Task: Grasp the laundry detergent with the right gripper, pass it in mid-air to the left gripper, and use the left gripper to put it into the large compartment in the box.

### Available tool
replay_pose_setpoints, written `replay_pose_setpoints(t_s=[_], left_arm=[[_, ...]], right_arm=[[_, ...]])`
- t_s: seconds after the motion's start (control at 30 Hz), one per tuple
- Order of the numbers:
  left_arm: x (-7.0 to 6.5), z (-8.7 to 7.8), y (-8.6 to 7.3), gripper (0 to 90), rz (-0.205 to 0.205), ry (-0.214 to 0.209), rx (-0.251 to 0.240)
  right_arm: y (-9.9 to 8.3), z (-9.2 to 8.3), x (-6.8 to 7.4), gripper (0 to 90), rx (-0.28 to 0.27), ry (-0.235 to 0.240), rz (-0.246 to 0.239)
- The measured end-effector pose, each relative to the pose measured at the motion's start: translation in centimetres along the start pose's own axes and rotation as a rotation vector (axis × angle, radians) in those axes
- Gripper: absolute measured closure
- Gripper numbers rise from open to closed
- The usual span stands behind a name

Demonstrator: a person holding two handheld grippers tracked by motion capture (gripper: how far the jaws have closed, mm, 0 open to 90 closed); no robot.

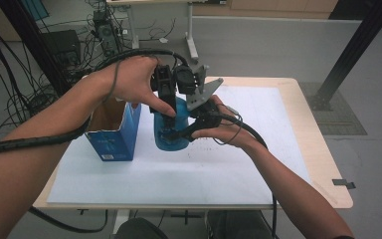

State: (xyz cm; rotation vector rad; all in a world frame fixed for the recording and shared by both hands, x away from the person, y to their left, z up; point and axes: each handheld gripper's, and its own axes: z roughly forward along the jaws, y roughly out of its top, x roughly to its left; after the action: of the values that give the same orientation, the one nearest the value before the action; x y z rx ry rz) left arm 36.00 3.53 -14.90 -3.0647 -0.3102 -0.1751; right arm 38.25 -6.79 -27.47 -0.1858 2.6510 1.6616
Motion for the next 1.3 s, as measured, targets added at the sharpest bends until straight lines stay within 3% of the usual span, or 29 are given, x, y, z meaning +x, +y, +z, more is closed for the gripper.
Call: replay_pose_setpoints(t_s=[1.0, 1.3], left_arm=[[0.07, 0.38, -0.07, 38.1, -0.010, -0.032, 0.004], [0.02, 0.17, 0.01, 38.1, -0.012, -0.029, 0.000]], right_arm=[[-0.18, 0.46, -0.03, 43.1, 0.006, 0.027, -0.004], [-0.07, 0.29, -0.09, 42.8, 0.011, 0.014, -0.016]])
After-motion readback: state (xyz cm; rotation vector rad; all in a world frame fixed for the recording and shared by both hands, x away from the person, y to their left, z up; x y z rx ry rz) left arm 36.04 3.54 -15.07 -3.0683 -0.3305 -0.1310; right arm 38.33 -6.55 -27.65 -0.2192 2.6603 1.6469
